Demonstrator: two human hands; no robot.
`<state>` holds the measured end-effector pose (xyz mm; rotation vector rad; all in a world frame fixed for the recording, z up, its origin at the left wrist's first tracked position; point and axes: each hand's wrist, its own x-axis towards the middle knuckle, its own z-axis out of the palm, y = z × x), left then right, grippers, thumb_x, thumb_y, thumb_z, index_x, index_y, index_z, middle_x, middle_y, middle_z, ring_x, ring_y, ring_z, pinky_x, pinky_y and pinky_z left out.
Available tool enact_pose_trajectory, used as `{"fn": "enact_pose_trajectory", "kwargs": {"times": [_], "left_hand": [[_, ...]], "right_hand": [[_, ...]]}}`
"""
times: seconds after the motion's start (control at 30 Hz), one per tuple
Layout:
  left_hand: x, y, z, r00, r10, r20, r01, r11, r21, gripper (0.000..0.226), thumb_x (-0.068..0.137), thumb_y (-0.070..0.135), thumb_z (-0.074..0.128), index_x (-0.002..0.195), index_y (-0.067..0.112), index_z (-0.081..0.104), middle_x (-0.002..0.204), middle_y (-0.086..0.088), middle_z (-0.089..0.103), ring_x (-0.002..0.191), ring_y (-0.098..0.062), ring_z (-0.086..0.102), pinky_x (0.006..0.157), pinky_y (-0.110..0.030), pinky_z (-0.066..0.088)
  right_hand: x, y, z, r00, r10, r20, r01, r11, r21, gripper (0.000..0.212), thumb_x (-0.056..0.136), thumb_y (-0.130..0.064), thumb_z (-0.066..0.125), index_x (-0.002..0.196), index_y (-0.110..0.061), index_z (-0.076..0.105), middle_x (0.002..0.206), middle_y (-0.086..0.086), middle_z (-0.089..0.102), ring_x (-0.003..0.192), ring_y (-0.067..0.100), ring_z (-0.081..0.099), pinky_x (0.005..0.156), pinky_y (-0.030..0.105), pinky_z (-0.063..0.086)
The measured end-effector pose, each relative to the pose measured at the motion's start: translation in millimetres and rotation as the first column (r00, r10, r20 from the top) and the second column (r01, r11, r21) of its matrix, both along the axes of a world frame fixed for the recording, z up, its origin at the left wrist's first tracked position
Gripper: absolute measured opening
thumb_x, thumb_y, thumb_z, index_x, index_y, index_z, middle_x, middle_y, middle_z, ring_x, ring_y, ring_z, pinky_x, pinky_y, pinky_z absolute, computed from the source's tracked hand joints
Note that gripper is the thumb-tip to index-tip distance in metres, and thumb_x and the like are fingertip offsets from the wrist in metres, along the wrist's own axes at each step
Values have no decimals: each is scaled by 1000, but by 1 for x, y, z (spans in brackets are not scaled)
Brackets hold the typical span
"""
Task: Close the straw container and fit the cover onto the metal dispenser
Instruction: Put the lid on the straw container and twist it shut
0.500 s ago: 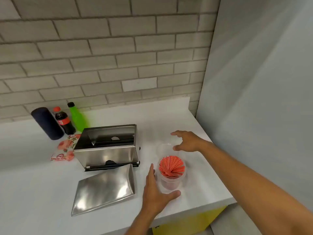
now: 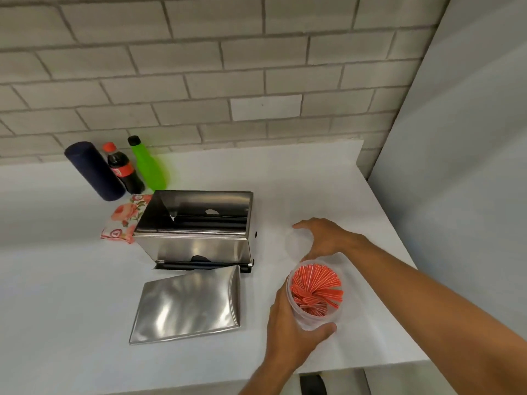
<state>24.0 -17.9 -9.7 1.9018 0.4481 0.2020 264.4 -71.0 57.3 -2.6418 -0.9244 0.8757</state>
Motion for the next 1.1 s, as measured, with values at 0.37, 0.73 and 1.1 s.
{"fn": "enact_pose_trajectory", "kwargs": {"times": [0.37,0.73,1.1], "left_hand": [[13,-2,-8,1000,20,0,-20,999,45,88,60,73,87,134,39,56,120,21,67,113,-3,65,91,-21,59],[7,-3,-8,996,72,60,-73,997,17,93,57,74,90,134,60,40,129,41,52,121,10,55,86,-2,48],[3,0,-12,994,75,83,-70,996,-64,103,53,61,97,141,44,47,127,23,64,117,0,63,92,-23,59]], "right_hand": [[20,-5,-5,999,26,34,-28,998,58,125,47,-51,100,156,-38,39,160,1,39,144,25,40,111,33,39],[3,-42,108,999,42,-19,-36,967,252,115,42,-63,97,144,-59,43,144,-24,47,132,6,48,103,29,50],[-69,-63,112,986,161,41,-165,973,158,110,50,-55,95,145,-57,40,139,-19,44,131,10,43,105,33,49]]}}
